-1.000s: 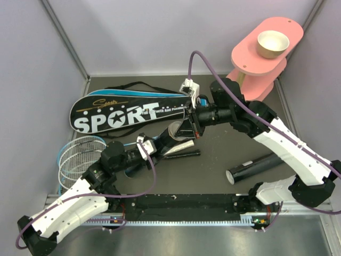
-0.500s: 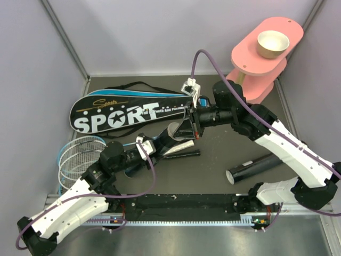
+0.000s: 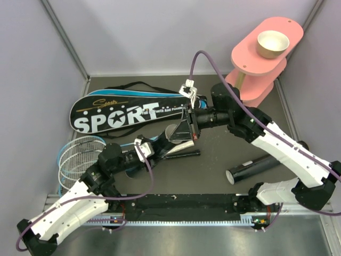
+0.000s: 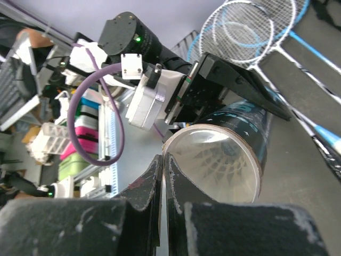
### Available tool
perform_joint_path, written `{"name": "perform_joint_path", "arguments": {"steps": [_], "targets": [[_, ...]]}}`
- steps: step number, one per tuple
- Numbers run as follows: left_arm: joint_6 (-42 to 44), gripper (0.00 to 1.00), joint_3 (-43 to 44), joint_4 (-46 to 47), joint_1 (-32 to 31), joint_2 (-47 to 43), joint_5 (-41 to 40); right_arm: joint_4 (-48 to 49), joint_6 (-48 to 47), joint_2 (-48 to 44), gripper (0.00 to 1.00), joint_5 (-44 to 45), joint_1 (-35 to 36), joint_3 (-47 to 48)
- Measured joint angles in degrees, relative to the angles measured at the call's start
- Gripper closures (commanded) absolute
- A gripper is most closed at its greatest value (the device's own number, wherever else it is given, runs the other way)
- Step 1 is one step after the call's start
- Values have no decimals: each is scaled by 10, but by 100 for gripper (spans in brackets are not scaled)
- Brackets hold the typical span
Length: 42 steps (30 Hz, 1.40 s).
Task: Pack up the badminton gear
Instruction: Close the lid on the shuttle tube.
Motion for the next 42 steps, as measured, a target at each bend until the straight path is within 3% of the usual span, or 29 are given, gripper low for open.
{"name": "perform_joint_path", "arguments": {"steps": [7, 8, 10, 16, 23, 33, 42], "targets": [[0, 98, -10, -3, 1, -30, 10, 132, 93, -28, 100, -36, 0, -85], [0, 98, -11, -3, 1, -34, 10, 153, 108, -31, 89, -40, 0, -97], [0, 98, -12, -5, 1, -40, 12, 201, 143, -38, 83, -48, 0, -125], [0, 98, -15, -8, 1, -50, 23, 326, 228, -48, 76, -68, -14, -184], [-5, 98, -22, -13, 1, -70, 33, 436, 286, -50, 84, -78, -34, -238], [-9, 99, -30, -27, 6, -90, 42, 667, 382, -17, 100, -46, -3, -322], [-15, 100, -30, -23, 9, -95, 4, 568, 290, -42, 100, 80, 40, -298]]}}
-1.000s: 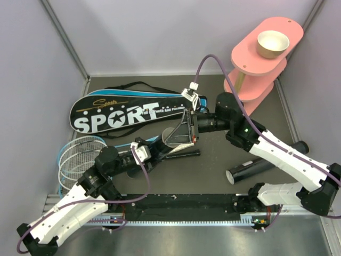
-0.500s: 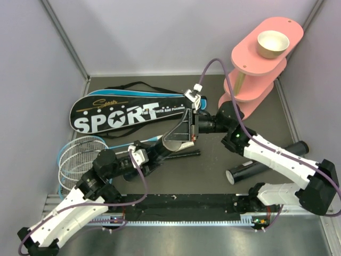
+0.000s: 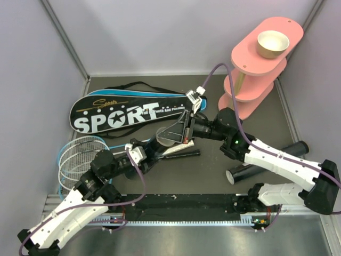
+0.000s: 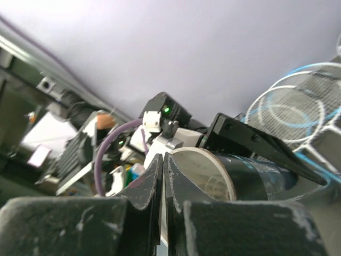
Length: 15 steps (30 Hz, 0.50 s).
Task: Pack up the badminton gear
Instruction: Close the lid on the shuttle tube.
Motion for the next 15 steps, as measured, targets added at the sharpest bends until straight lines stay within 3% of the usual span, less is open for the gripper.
{"name": "perform_joint_path", "arguments": {"steps": [7, 15], "targets": [[-18, 100, 0, 25, 0, 5, -35, -140, -136, -2, 100, 196, 91, 78], [-23, 100, 1, 26, 0, 13, -58, -50, -178, -12, 100, 408, 163, 25]]}}
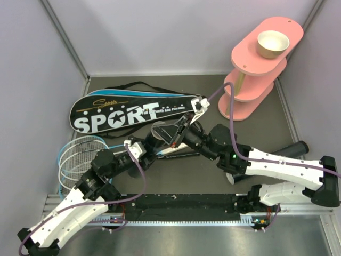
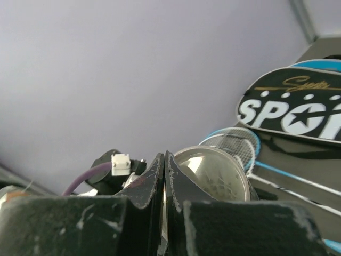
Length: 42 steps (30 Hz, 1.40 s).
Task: Pack up the badminton gear
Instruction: Close the lid on the shuttle tube.
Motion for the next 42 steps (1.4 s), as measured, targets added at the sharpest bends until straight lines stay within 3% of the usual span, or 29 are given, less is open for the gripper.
{"name": "perform_joint_path", "arguments": {"steps": [7, 12, 16, 19, 21, 26, 29, 33, 37, 39, 41, 42], "targets": [[-7, 100, 9, 13, -1, 43, -19, -47, -75, 4, 98, 143, 33, 29], [-13, 100, 29, 6, 0, 80, -33, -142, -190, 29, 100, 156, 32, 100], [-20, 100, 49, -23, 0, 101, -36, -162, -242, 35, 100, 169, 31, 107], [-33, 100, 59, -46, 0, 114, -29, -165, -242, 31, 92, 178, 26, 101], [-40, 100, 68, -57, -2, 132, -10, -196, -237, 12, 80, 178, 21, 103], [-79, 100, 102, -42, -42, 207, 20, -390, -233, -37, 54, 202, 21, 161], [-98, 99, 145, -19, -100, 272, -26, -494, -226, -82, 46, 234, 14, 189], [-104, 100, 220, 1, -193, 378, -83, -582, -193, -176, 43, 259, -27, 185], [-124, 100, 306, 23, -220, 508, -119, -653, -122, -257, 34, 310, -40, 160], [-134, 100, 319, 41, -220, 547, -131, -703, -81, -285, 23, 346, -40, 153], [-143, 100, 319, 45, -219, 561, -137, -734, -54, -316, 6, 365, -40, 140], [-150, 100, 318, 46, -219, 563, -141, -736, -51, -336, 3, 366, -40, 128]]}}
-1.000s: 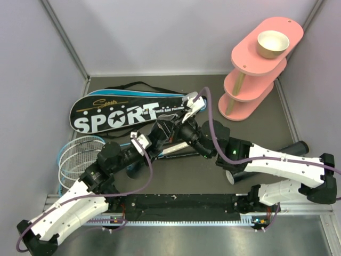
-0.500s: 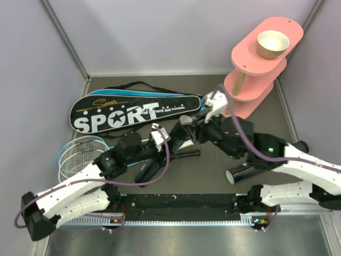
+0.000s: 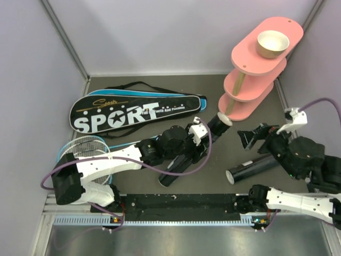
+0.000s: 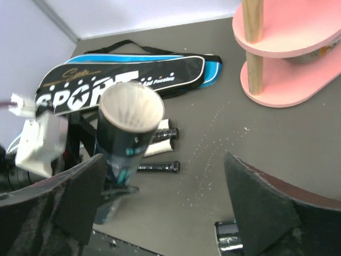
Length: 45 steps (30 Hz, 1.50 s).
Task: Pack up the badminton gear
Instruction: Close the lid on the shuttle tube, then place the shuttle tube at the center of the board.
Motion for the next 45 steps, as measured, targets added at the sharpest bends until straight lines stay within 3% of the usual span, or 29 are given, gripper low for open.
{"name": "perform_joint_path", "arguments": {"steps": [3, 6, 12, 16, 21, 25, 27, 28, 29, 30, 31, 32, 35, 40, 45], "targets": [[-28, 100, -2, 11, 1, -6, -3, 28, -17, -66, 1, -40, 0, -49], [-75, 100, -2, 18, 9, -26, 1, 96, -55, -106, 1, -147, -3, -132], [-238, 98, -7, 29, 64, -116, 4, 314, -80, -39, 1, -389, -2, -343], [-312, 96, -40, 54, 92, -177, -1, 425, -79, 15, 1, -437, -2, -392], [-370, 96, -75, 57, 96, -214, -17, 559, -80, 75, 1, -459, 0, -377], [-389, 94, -91, 62, 96, -226, -23, 602, -74, 123, 5, -455, 0, -349], [-398, 78, -99, 75, 97, -231, -24, 604, -66, 156, 11, -439, 0, -320], [-400, 67, -100, 77, 98, -232, -24, 605, -62, 170, 19, -432, 0, -309], [-401, 48, -100, 79, 98, -233, -27, 601, -54, 185, 26, -419, 0, -295], [-402, 39, -100, 80, 99, -234, -30, 596, -47, 199, 37, -405, 0, -281], [-402, 33, -100, 79, 99, -236, -33, 589, -36, 211, 64, -389, 0, -270], [-400, 27, -100, 74, 102, -240, -40, 582, -24, 220, 73, -374, 0, -263], [-401, 1, -100, 53, 106, -252, -48, 576, 1, 229, 78, -359, 3, -259], [-364, 1, -102, 12, 122, -325, -97, 496, 51, 226, 78, -288, -9, -259], [-271, 1, -103, -73, 125, -409, -231, 405, 118, 173, 78, -299, -45, -284]]}}
